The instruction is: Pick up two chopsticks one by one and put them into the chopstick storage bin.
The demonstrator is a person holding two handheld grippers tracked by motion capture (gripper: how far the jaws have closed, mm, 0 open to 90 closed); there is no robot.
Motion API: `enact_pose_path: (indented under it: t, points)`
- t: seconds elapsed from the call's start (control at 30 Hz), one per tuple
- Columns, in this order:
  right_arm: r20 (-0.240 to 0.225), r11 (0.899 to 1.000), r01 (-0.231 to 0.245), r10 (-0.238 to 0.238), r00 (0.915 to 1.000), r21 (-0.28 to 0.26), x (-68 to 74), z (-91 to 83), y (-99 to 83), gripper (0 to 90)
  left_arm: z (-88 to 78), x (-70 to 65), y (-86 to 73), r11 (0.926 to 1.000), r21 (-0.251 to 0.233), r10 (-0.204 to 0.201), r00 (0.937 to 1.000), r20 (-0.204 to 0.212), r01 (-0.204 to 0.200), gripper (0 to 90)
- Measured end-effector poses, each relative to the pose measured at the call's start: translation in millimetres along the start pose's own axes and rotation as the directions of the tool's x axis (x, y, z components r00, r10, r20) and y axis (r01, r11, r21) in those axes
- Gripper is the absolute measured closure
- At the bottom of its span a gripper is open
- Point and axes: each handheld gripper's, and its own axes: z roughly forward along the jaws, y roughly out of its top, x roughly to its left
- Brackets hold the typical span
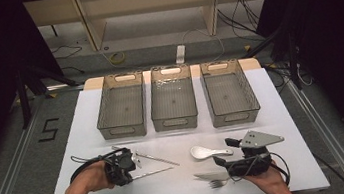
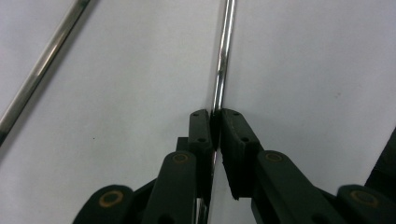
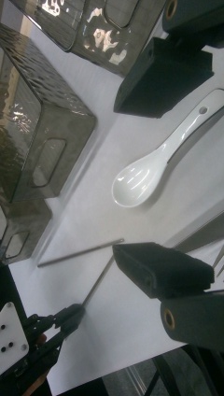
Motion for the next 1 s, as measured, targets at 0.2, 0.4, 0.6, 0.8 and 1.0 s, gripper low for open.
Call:
enact_pose_path:
  t: [0.2,0.4,0.6,0.8,1.0]
  points:
    - [-0.002,1.0,-0.001,0.001,1.0,0.009,-0.1,0.5,-0.1,27.6,0.3,-1.6,0.0,0.9999,-0.004,0.016,0.9999,-0.003,-0.016,84.1]
    - [-0.002,1.0,-0.002,0.002,1.0,0.01,-0.3,0.5,0.1,27.6,-0.1,-0.5,-0.8,0.9999,-0.011,0.008,1.0,0.005,-0.008,84.7]
    - [-0.009,1.0,0.002,-0.002,1.0,0.01,0.9,0.5,0.2,27.6,-5.7,1.6,-3.8,0.9984,-0.054,-0.018,0.9998,0.008,0.019,84.9]
    - [-0.01,1.0,-0.01,0.011,0.9999,0.011,-0.7,1.0,-0.1,27.6,-17.5,1.7,-2.3,0.9914,-0.12,-0.053,0.9986,0.007,0.054,85.0]
    - [-0.01,1.0,-0.008,0.008,0.9999,0.001,-0.6,0.4,-0.1,27.5,-32.1,9.5,-4.1,0.9672,-0.206,-0.158,0.987,-0.03,0.148,84.9]
